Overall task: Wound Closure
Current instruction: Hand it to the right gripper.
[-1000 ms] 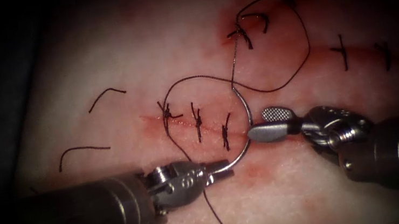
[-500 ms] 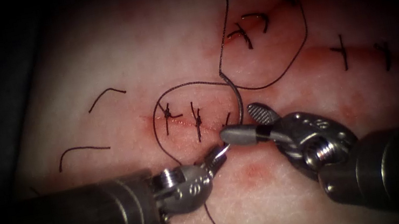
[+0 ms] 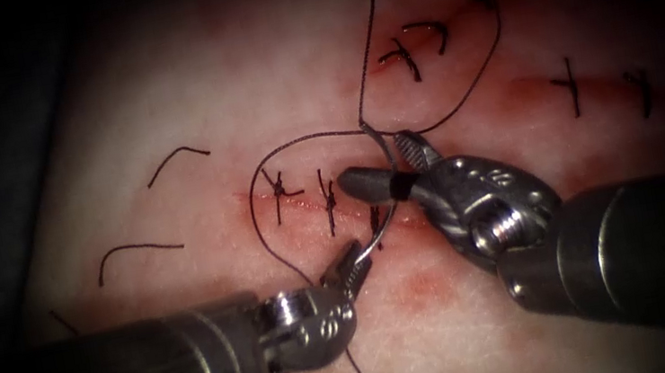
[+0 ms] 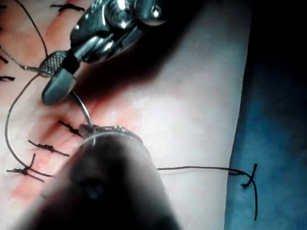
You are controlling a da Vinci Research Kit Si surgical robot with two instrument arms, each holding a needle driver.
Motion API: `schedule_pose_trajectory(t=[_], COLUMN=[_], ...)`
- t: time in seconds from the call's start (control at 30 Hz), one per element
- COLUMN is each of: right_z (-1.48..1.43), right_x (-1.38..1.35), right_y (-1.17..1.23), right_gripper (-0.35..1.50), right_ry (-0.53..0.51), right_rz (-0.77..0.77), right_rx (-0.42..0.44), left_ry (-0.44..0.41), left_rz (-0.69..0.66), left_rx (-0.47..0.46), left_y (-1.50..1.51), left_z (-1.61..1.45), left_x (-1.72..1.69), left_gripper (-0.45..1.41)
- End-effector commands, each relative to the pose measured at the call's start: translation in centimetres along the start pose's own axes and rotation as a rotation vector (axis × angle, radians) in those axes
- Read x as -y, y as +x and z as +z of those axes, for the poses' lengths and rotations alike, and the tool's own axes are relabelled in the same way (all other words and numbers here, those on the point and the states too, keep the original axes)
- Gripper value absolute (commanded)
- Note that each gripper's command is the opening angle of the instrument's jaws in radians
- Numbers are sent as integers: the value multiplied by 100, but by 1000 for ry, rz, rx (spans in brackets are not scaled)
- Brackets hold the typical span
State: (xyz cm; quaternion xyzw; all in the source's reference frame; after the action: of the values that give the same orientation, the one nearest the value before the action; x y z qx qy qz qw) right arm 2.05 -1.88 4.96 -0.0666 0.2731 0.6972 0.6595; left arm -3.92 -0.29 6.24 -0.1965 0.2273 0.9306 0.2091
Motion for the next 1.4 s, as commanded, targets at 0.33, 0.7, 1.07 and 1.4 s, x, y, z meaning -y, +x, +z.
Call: schedule_pose_trajectory(t=[0.33, 0.7, 1.07, 1.4], right_z=[2, 3, 8, -2], right_x=[8, 13, 13, 26], right_y=[-9, -20, -18, -10], right_gripper=[81, 105, -28, -35], right_ry=[-14, -24, -32, -79], right_rz=[-3, -12, -30, -108], right_rx=[22, 44, 27, -32], left_ry=[5, 23, 28, 31], left_rz=[21, 47, 49, 51], left_rx=[7, 5, 6, 5], left_y=[1, 1, 1, 1], left_z=[6, 7, 4, 3], left_x=[-7, -5, -5, -4], left_gripper=[-45, -45, -45, -45])
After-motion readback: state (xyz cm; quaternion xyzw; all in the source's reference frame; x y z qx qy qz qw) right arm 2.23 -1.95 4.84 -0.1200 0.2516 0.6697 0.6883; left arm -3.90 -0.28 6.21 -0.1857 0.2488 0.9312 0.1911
